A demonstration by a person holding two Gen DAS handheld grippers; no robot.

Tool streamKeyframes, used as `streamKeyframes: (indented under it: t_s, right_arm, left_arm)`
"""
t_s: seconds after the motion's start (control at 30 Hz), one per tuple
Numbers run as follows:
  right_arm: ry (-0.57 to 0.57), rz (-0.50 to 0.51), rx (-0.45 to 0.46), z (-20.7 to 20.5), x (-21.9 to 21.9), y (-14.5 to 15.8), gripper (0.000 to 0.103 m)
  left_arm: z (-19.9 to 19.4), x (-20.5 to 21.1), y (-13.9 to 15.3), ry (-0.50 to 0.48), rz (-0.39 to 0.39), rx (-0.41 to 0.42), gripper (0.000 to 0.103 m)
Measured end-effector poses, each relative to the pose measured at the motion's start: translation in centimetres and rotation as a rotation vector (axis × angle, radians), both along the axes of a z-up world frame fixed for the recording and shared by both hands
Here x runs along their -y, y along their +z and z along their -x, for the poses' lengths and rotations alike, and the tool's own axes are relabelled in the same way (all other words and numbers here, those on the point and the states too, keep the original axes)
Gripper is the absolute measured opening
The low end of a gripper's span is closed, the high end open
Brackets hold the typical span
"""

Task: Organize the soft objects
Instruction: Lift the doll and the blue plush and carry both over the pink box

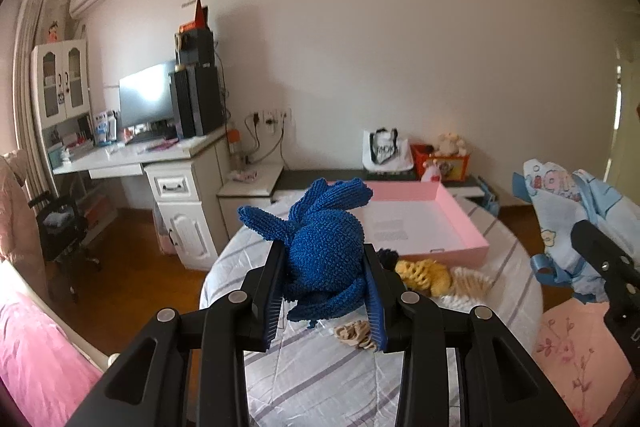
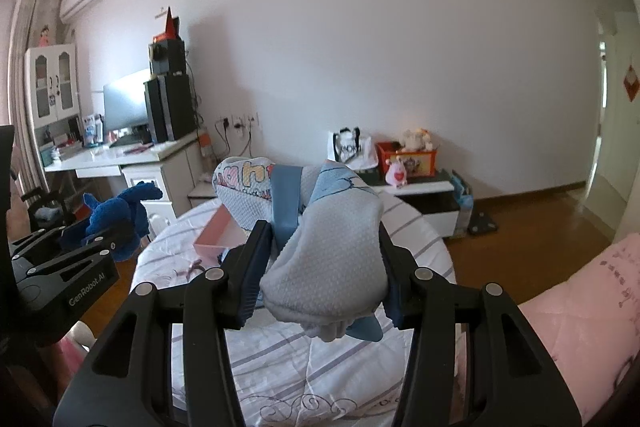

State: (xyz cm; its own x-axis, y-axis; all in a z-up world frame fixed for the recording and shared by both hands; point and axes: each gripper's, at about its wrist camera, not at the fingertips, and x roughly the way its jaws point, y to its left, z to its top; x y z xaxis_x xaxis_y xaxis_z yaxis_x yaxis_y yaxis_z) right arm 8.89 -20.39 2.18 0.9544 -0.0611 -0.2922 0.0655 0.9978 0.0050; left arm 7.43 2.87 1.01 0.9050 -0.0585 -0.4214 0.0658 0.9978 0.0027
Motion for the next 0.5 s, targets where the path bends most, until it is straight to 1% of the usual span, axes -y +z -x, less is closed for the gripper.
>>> streamKeyframes:
  t_s: [0.13, 0.27, 0.5]
  right_arm:
    - [0.012, 0.011, 0.041, 1.7, -0.6, 0.9, 0.046]
    - [0.022, 0.023, 0.075, 3.3, -1.1, 1.5, 0.046]
    - [0.030, 0.033, 0.106, 5.5, -1.8, 1.8, 0.047]
  left_arm:
    - [3.4, -0.3, 0.8, 0.005, 0.001, 0.048, 0.033]
    - [6.2, -0.5, 0.9, 0.003, 0.001, 0.080, 0.033]
    - [10.9, -0.8, 0.2, -0.004, 0.000, 0.122, 0.033]
